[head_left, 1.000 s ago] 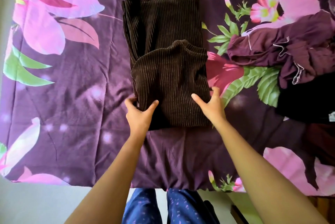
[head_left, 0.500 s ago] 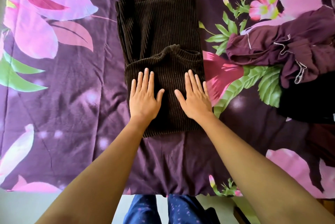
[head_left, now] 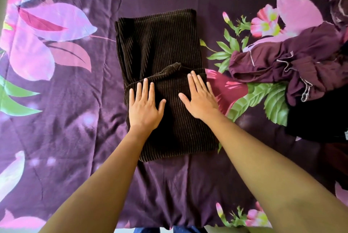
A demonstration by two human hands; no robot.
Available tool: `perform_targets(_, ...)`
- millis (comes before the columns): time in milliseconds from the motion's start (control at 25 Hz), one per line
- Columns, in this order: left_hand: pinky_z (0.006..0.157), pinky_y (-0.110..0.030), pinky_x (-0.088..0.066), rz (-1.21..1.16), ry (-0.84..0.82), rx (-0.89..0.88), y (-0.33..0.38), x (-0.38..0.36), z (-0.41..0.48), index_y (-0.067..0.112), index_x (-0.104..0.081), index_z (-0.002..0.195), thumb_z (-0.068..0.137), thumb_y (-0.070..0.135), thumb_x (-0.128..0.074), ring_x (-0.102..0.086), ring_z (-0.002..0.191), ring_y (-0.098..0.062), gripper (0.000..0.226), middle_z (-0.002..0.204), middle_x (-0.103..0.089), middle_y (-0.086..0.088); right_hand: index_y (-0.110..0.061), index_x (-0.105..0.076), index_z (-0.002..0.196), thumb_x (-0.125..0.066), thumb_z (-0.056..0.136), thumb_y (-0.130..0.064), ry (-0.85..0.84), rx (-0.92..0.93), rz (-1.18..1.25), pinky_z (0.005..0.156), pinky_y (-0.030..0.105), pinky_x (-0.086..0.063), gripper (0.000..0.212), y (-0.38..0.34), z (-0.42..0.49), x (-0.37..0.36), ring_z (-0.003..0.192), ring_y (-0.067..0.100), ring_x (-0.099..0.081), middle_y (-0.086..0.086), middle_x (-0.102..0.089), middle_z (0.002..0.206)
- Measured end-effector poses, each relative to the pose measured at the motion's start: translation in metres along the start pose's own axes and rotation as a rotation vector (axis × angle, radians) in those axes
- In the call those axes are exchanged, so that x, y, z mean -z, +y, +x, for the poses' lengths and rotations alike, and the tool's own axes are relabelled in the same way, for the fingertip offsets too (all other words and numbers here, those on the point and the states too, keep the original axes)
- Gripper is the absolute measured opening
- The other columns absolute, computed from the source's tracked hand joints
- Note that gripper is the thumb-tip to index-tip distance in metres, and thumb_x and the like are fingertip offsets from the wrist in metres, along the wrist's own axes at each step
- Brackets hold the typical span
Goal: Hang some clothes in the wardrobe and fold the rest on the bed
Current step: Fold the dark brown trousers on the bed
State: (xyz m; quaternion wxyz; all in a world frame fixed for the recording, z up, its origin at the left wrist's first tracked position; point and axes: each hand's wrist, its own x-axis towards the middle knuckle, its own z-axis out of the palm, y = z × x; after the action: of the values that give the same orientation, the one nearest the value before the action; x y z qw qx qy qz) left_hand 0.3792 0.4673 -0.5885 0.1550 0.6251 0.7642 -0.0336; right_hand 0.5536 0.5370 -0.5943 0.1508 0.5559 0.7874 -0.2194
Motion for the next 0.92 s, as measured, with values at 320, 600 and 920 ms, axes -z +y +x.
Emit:
perform_targets(320,0.113,-0.04,-0.008,-0.044,0.025,-0.16,0.005,0.002,-0.05,0.003,-0.041,0.14,0.091,0.043,-0.031,-0.032,0.138,-0.032,0.063,0.149,-0.034,-0.016,-0.006,-0.025,0.148,-0.026,0.097,-0.047,0.186,0.175,0.052,0.117,0.039,-0.014,0.066,-0.003,-0.08,-0.034,0.146,0.024,-0.015,0.011,-0.016,0.157)
perform_targets(600,0.111,-0.045,-0.016,0.066,-0.036,-0.414,-0.012,-0.003,-0.107,0.01,-0.041,0.139,0.083,0.068,-0.038,-0.04,0.133,-0.03,0.08,0.145,-0.042,-0.012,-0.005,-0.026,0.148,-0.075,0.069,-0.048,-0.009,0.43,-0.157,0.115,0.043,-0.024,0.102,0.008,-0.131,-0.033,0.142,0.035,-0.023,0.023,-0.021,0.153)
perform_targets(920,0.099,-0.062,-0.031,0.21,-0.163,-0.273,-0.001,-0.001,-0.103,0.008,-0.047,0.137,0.03,0.015,-0.09,-0.042,0.127,-0.047,0.116,0.14,-0.047,-0.017,-0.004,-0.006,0.151,-0.045,0.086,0.012,-0.038,0.325,-0.23,0.117,0.048,-0.017,0.077,-0.02,-0.122,-0.018,0.142,0.044,-0.016,0.029,-0.008,0.154)
